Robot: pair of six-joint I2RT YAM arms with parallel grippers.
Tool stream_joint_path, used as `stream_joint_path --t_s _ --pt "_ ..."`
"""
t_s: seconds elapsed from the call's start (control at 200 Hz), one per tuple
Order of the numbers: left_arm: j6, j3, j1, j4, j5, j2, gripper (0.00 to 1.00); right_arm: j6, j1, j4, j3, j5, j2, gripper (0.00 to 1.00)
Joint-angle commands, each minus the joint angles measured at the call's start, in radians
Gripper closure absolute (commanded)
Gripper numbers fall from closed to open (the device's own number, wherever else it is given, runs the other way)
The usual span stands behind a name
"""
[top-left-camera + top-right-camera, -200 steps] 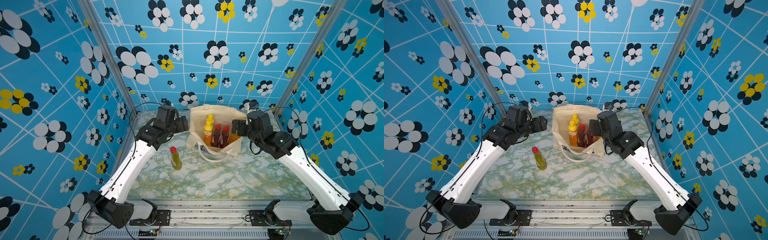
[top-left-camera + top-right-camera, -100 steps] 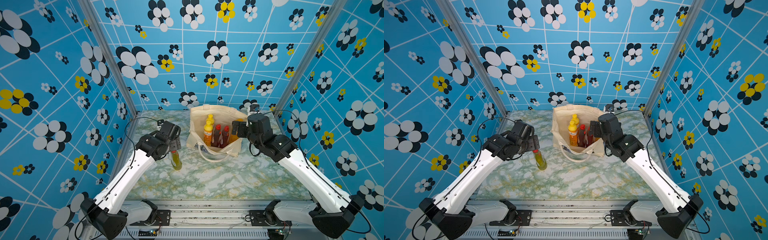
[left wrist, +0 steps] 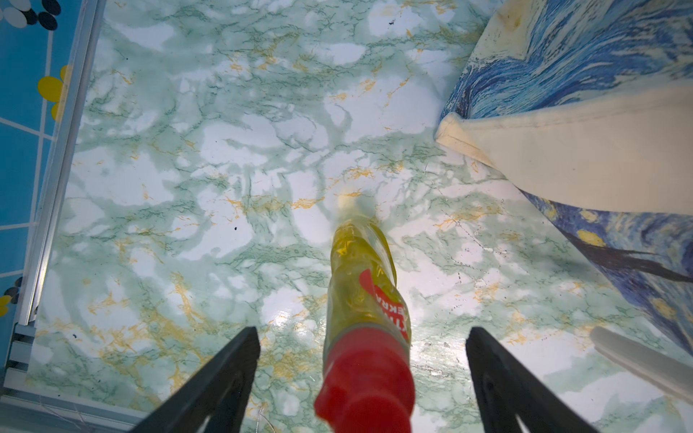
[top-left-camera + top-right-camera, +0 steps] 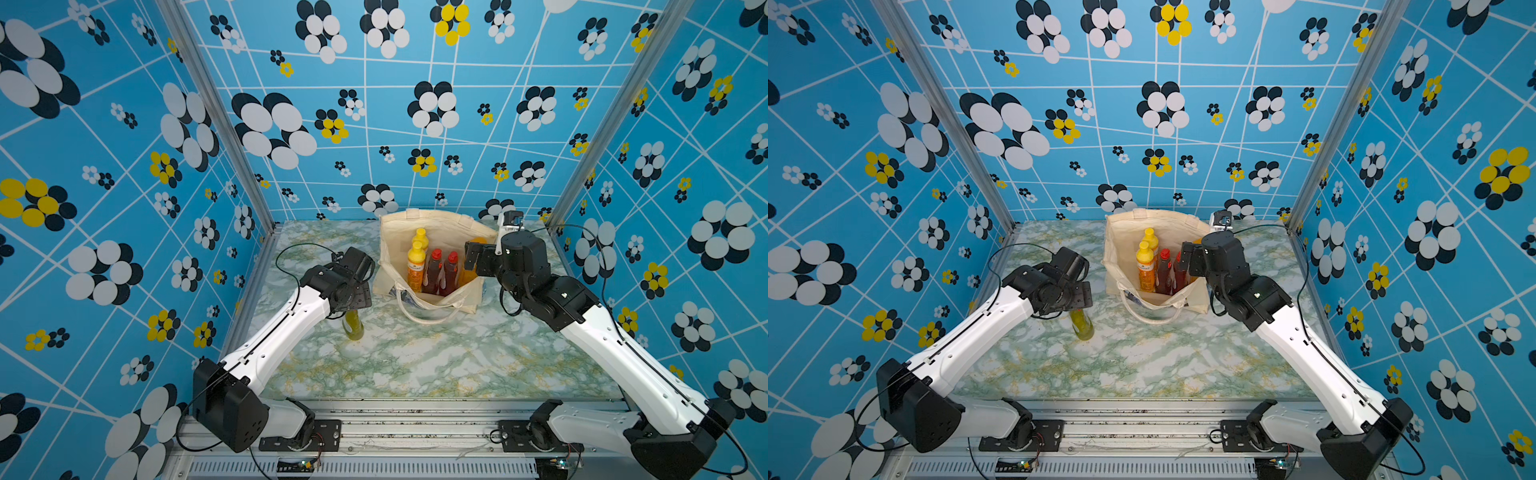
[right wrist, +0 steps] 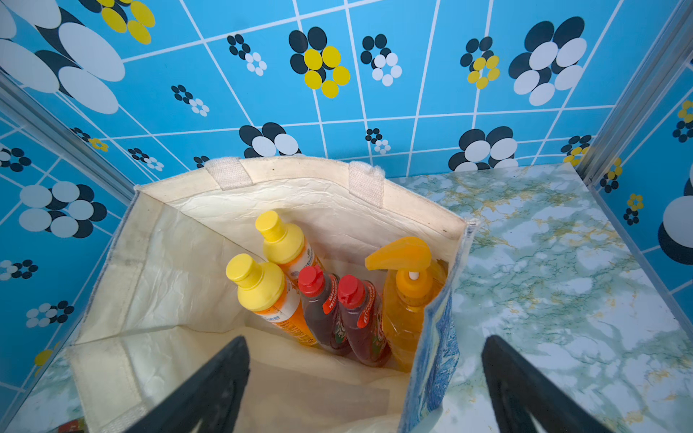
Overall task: Pack dish soap into the shopping bag
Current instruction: Pick up the bottle of dish soap at the center of the board.
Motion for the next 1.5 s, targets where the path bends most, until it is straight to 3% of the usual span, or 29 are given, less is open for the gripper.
stream_joint_path --t_s 0.0,0.295,0.49,0.655,0.98,1.07,1.3,1.495 --pt "-0.013 -0.032 -0.005 -0.004 0.002 0.009 0.16 -0.004 -0.007 0.028 -0.015 -0.019 -0.006 0.01" --pt "0.055 -0.060 -0.003 0.006 0.039 0.012 0.38 -0.001 -0.007 0.034 -0.019 -0.029 -0.010 0.01" --pt "0.134 -0.049 0.001 0.001 0.060 0.017 0.43 0.003 -0.007 0.037 -0.022 -0.026 -0.002 0.01" --pt "0.203 -0.042 0.006 -0.007 0.050 0.021 0.54 0.003 -0.007 0.039 -0.020 -0.023 0.007 0.01" --pt "0.291 -0.001 0.014 -0.086 0.008 0.042 0.56 0.007 -0.008 0.041 -0.016 -0.023 0.021 0.01" --pt "0.294 0.003 0.014 -0.107 -0.012 0.035 0.49 0.007 -0.008 0.043 -0.017 -0.023 0.025 0.01" --pt "0.270 -0.005 0.014 -0.021 0.050 0.020 0.12 0.010 -0.008 0.043 -0.015 -0.026 0.027 0.01" --pt "0.250 -0.019 0.014 0.056 0.037 0.057 0.11 0.010 -0.008 0.048 -0.023 -0.023 0.021 0.01"
